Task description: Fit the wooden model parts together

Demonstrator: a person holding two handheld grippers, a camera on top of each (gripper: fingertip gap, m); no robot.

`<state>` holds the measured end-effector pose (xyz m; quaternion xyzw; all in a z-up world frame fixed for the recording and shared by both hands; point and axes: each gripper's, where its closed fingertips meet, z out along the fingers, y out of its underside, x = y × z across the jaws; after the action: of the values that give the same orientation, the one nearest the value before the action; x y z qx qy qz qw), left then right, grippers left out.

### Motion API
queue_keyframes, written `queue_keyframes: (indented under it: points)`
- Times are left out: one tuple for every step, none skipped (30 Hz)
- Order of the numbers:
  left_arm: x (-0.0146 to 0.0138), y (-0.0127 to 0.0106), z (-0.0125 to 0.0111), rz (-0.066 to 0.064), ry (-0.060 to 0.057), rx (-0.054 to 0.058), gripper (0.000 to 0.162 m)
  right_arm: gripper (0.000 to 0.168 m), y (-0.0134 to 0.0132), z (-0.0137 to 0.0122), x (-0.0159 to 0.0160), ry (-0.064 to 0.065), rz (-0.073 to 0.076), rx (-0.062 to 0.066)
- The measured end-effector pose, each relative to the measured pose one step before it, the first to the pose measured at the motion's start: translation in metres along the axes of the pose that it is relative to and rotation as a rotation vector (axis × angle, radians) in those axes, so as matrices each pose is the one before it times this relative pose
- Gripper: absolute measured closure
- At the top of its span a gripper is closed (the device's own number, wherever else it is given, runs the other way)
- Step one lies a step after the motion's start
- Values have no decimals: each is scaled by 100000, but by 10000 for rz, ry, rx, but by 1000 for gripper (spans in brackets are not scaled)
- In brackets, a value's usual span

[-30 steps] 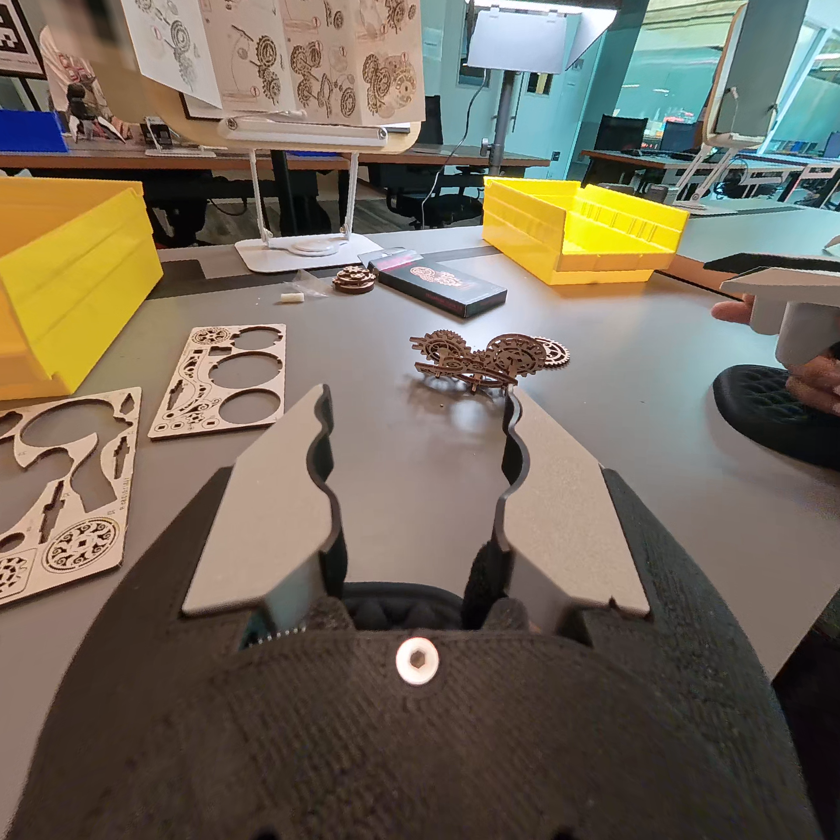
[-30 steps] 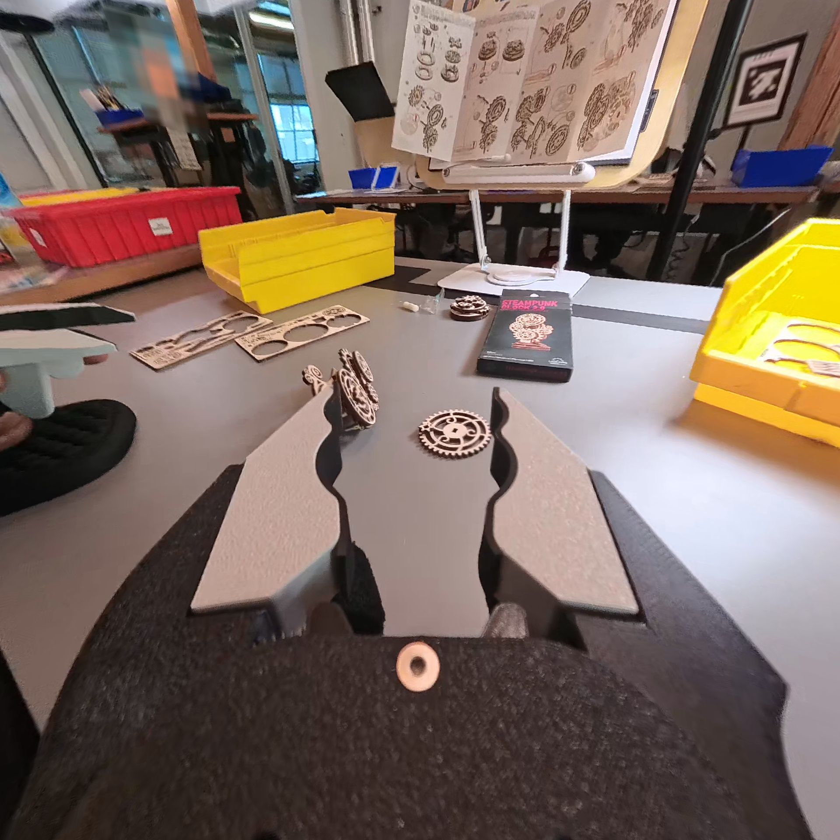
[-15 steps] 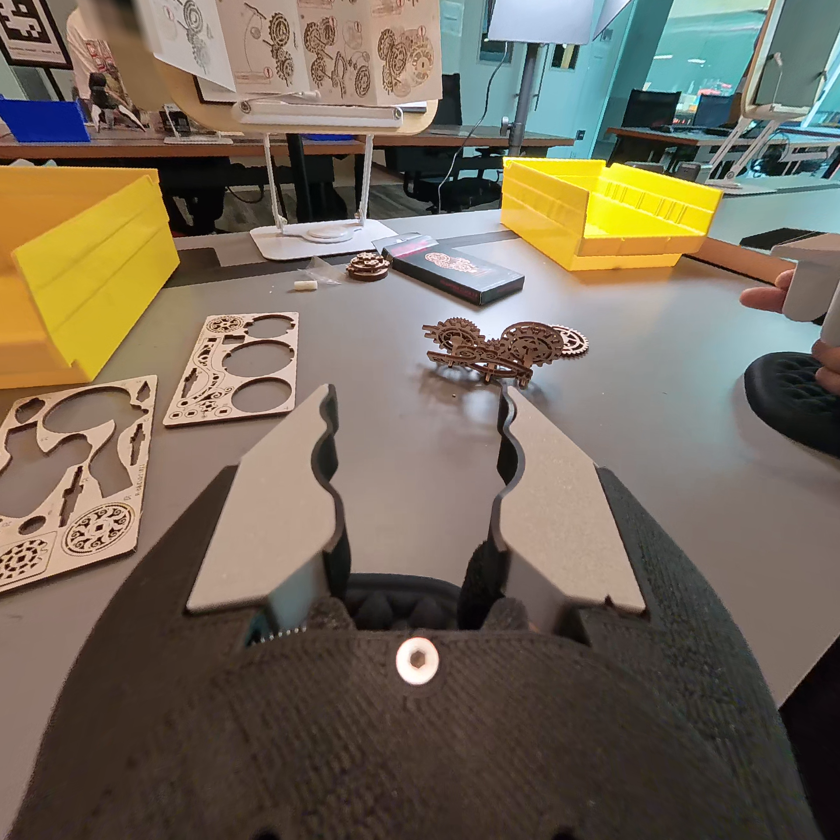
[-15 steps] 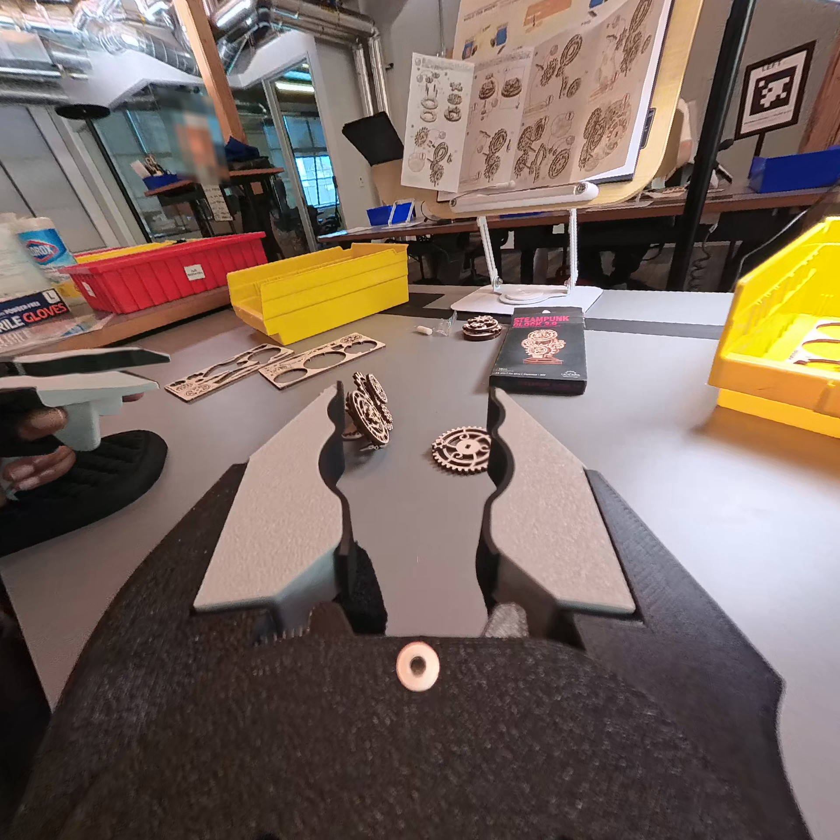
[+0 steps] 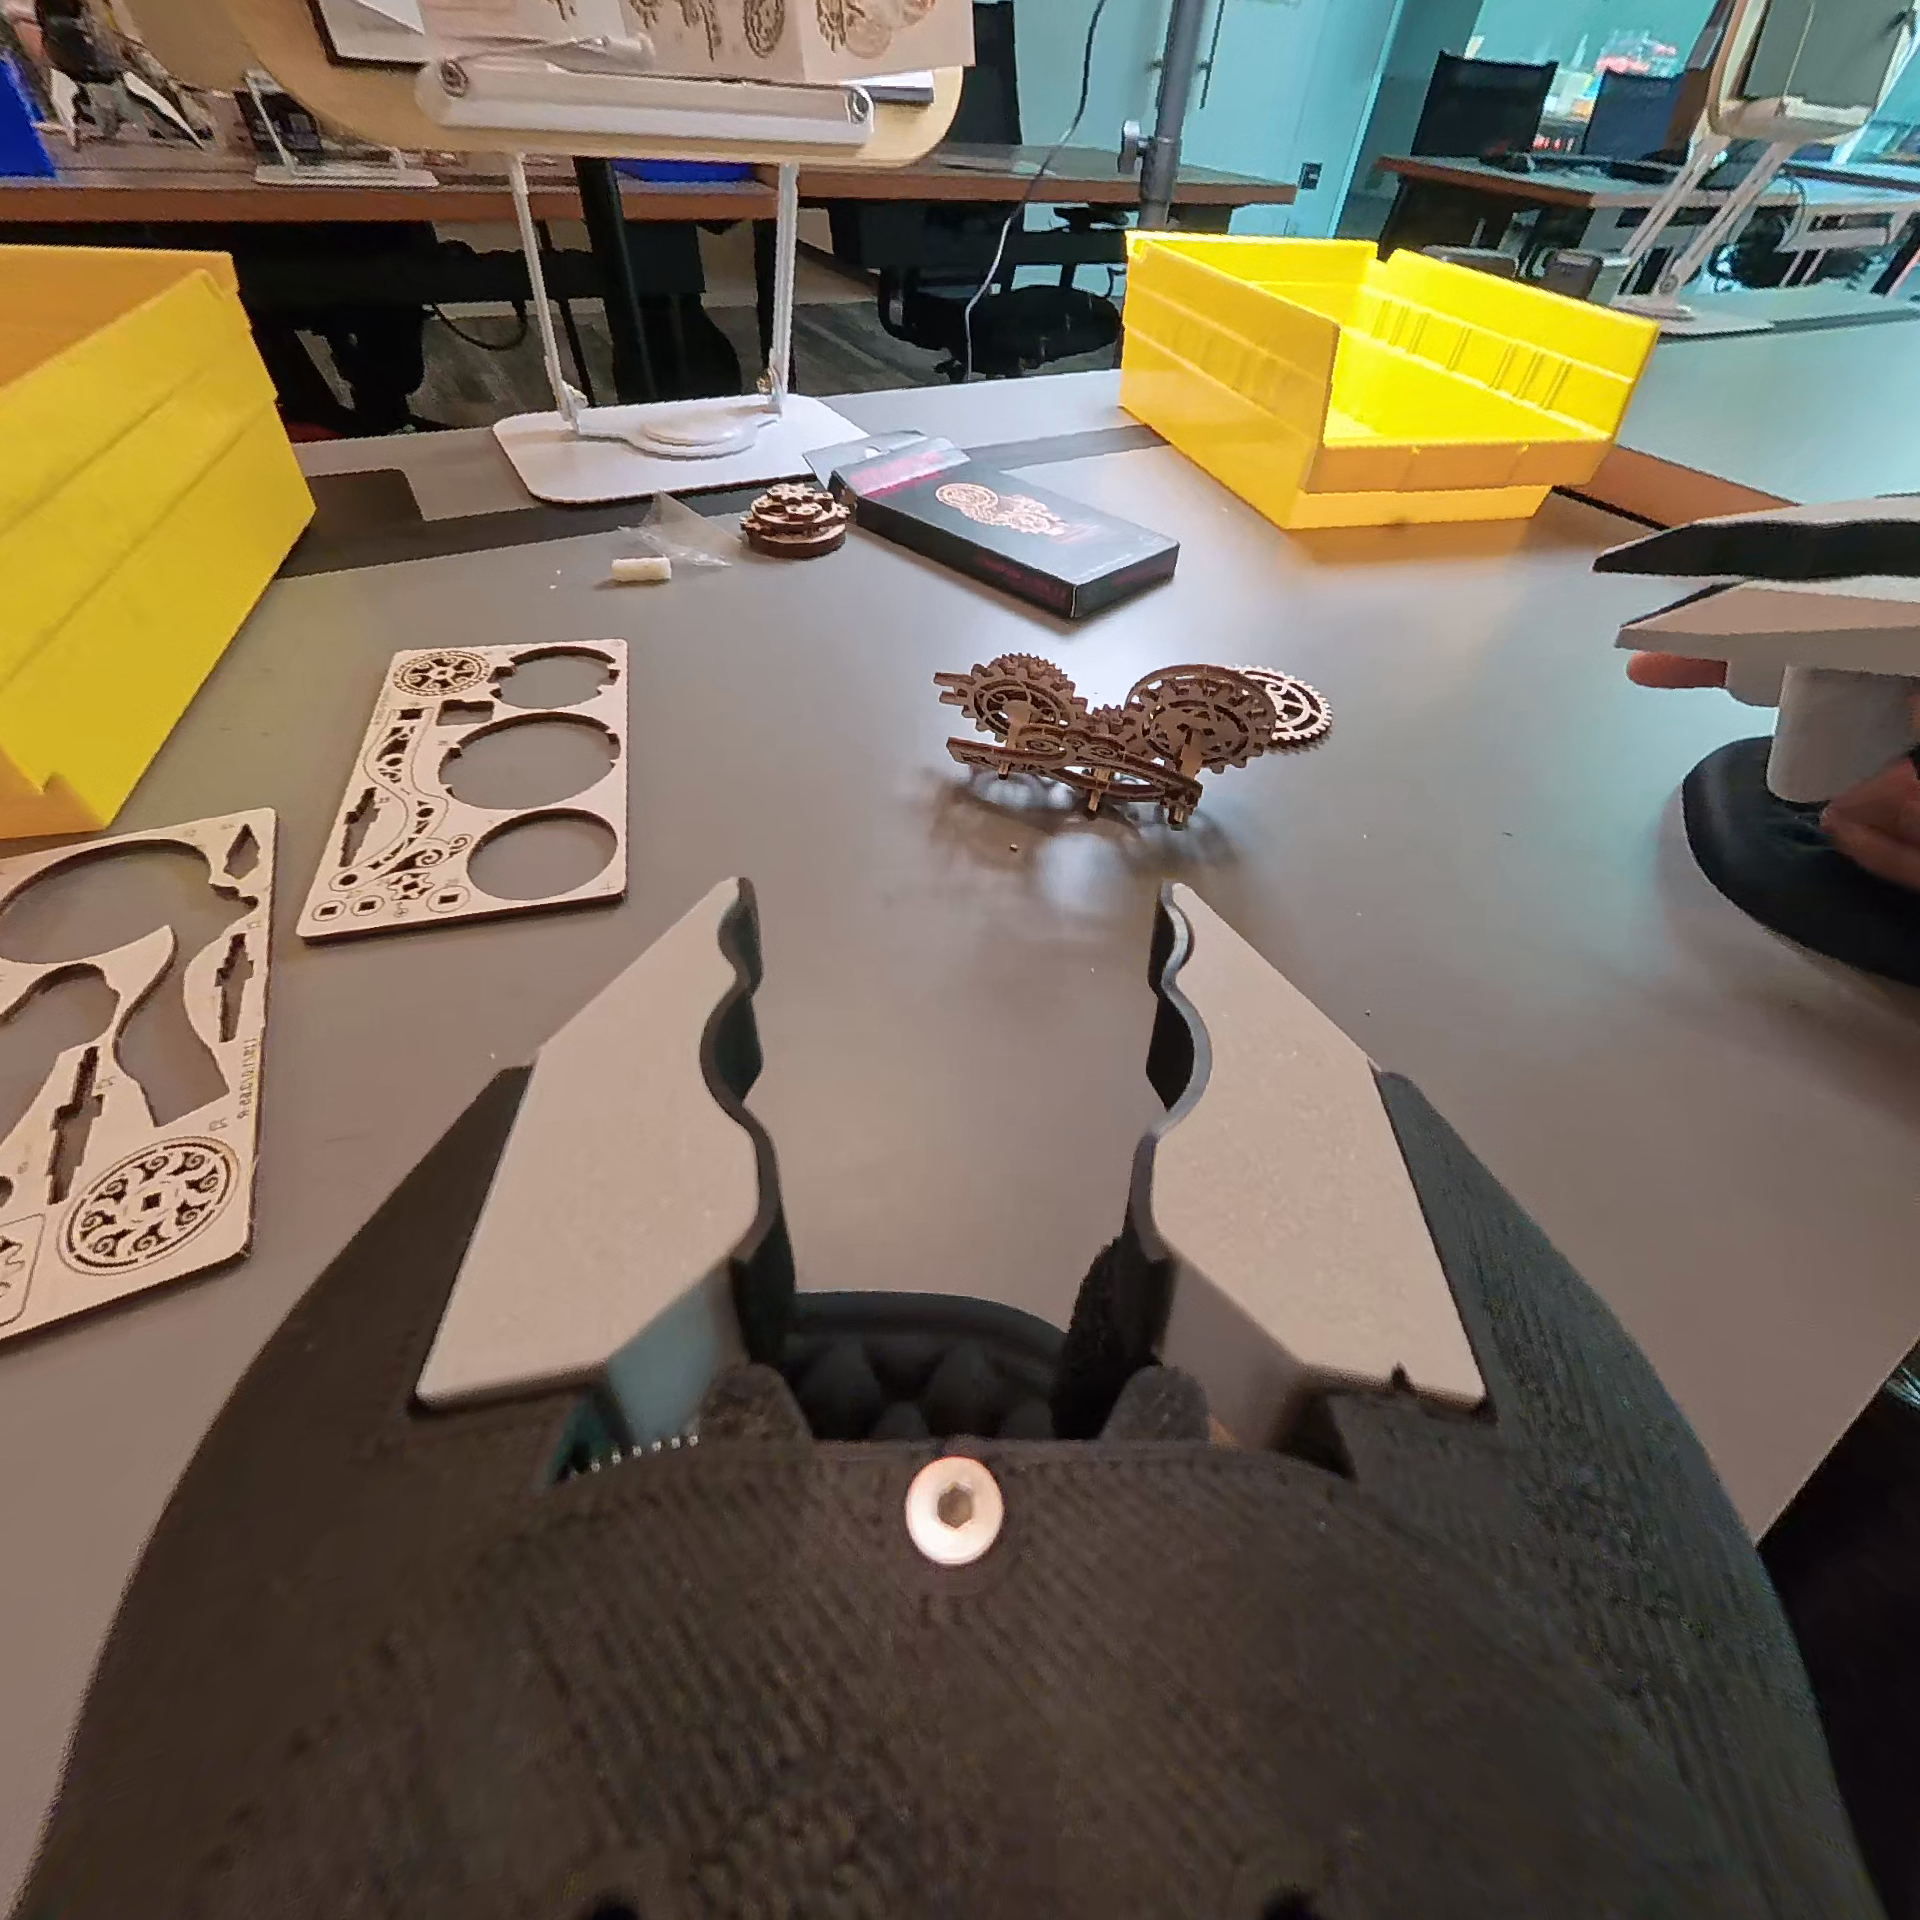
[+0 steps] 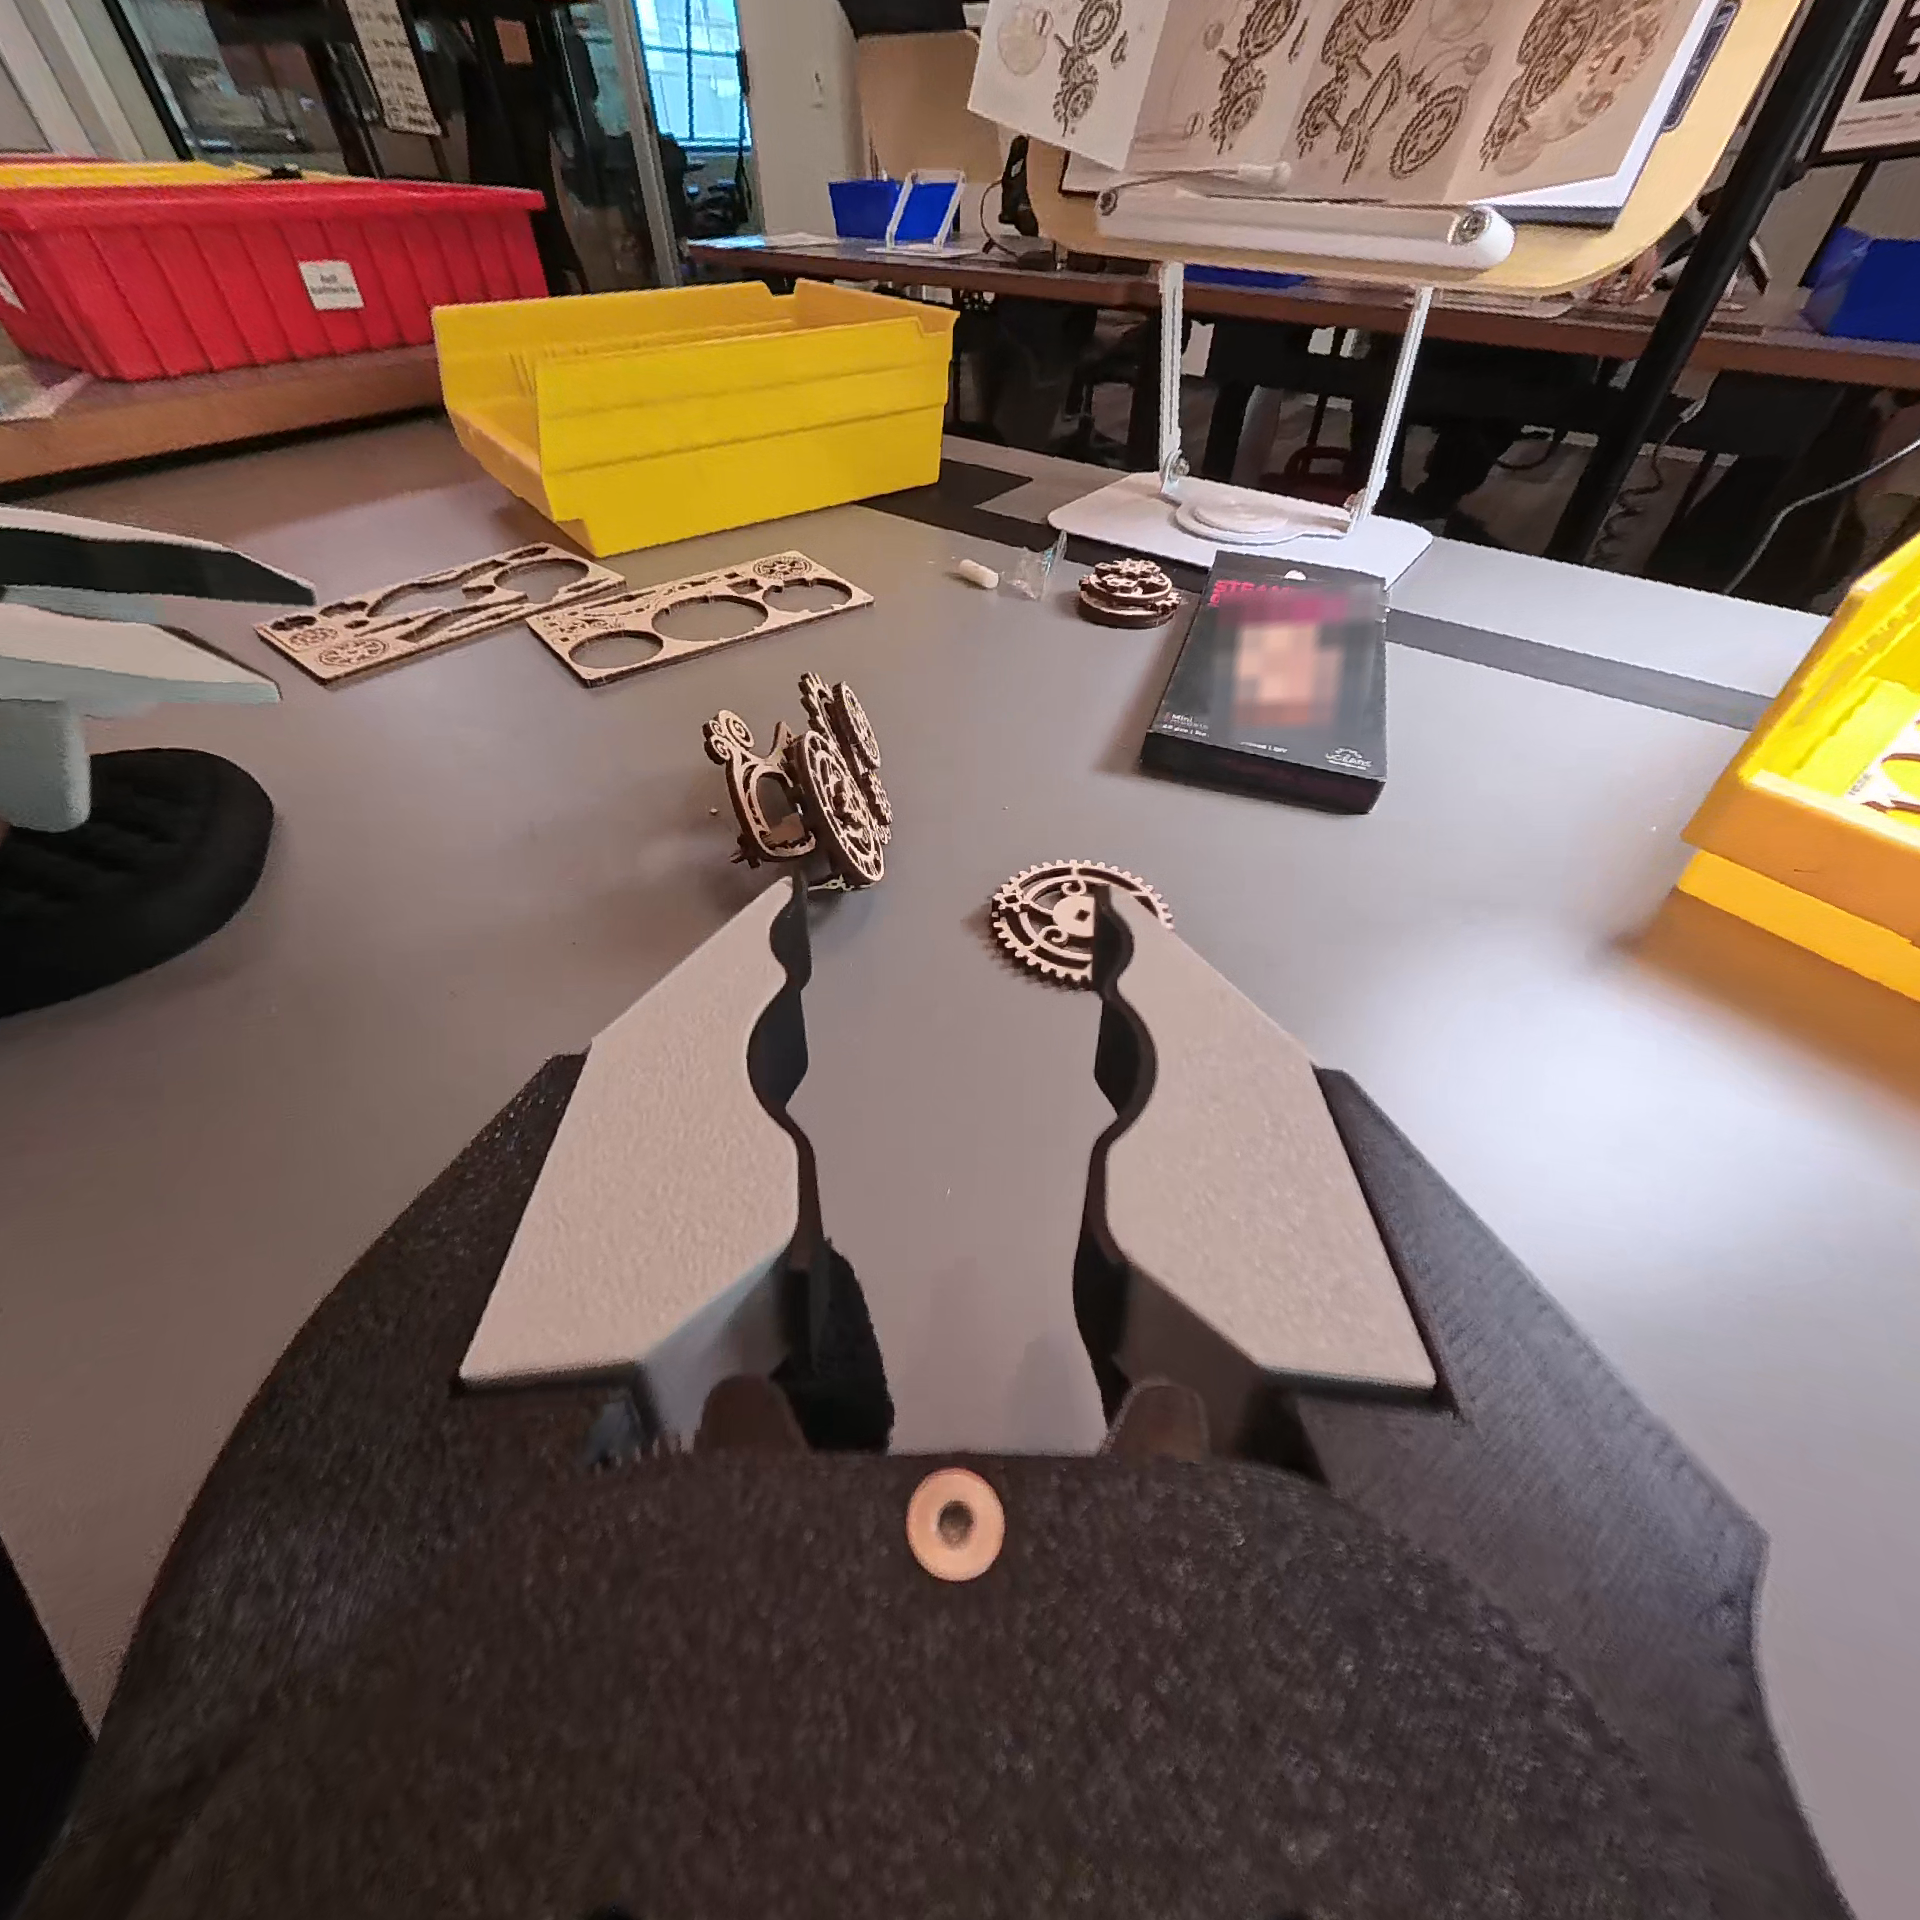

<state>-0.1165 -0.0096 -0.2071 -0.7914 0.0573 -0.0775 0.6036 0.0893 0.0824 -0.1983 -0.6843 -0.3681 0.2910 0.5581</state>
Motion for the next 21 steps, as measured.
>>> queue_keyframes:
  points:
    - [138, 9, 46, 100, 34, -28, 87, 116, -116, -79, -81, 0, -84, 80]
    - [117, 15, 65, 96, 29, -39, 87, 116, -137, -92, -137, -33, -100, 96]
    - [72, 75, 114, 63, 22, -86, 87, 116, -146, -93, -104, -21, -83, 102]
    - [45, 130, 152, 17, 33, -128, 87, 117, -113, -81, -24, 16, -45, 82]
    - [35, 160, 186, -21, 58, -140, 88, 117, -25, -33, 48, 36, -1, 24]
    - [24, 126, 167, -47, 69, -120, 88, 117, 52, 39, 43, 14, 27, -36]
    - [5, 62, 122, -60, 60, -74, 88, 117, 85, 47, 21, -6, 32, -55]
    - [-5, 23, 54, -56, 46, -22, 88, 116, 52, 31, 60, 24, 28, -36]
    - [-21, -20, -4, -45, 33, 22, 88, 117, 20, 9, 64, 48, 7, -9]
    - [-21, -77, -56, -35, 10, 61, 89, 117, -3, -11, 29, 44, -22, 11]
    - [-61, -101, -77, -33, -17, 77, 89, 118, -25, -20, 20, 54, -50, 12]
    - [-101, -57, -25, -49, -32, 41, 90, 118, 18, 19, -31, 26, -71, -13]
    - [-61, 44, 53, -54, 2, -40, 90, 119, 52, 53, -125, -41, -75, -46]
    - [9, 134, 85, -35, 43, -89, 91, 119, 71, 47, -142, -62, -62, -60]
    - [38, 94, 74, 2, 27, -66, 93, 118, 34, 13, -59, -9, -48, -25]
    - [15, 11, 11, 43, -16, -8, 94, 119, -53, -45, -29, 20, -52, 44]
    - [0, -39, -9, 73, -49, 26, 96, 120, -121, -88, -19, 34, -57, 86]
    - [-27, -40, -3, 73, -66, 14, 98, 121, -103, -69, -14, 21, -48, 70]
    - [-19, -34, -16, 57, -62, 12, 99, 121, -44, -24, -59, -22, -29, 19]
    - [-54, -140, -77, 37, -70, 82, 103, 122, -25, 23, -108, -67, -27, -9]
    - [-116, -313, -148, 9, -95, 172, 106, 124, -19, 17, -182, -107, -51, -16]
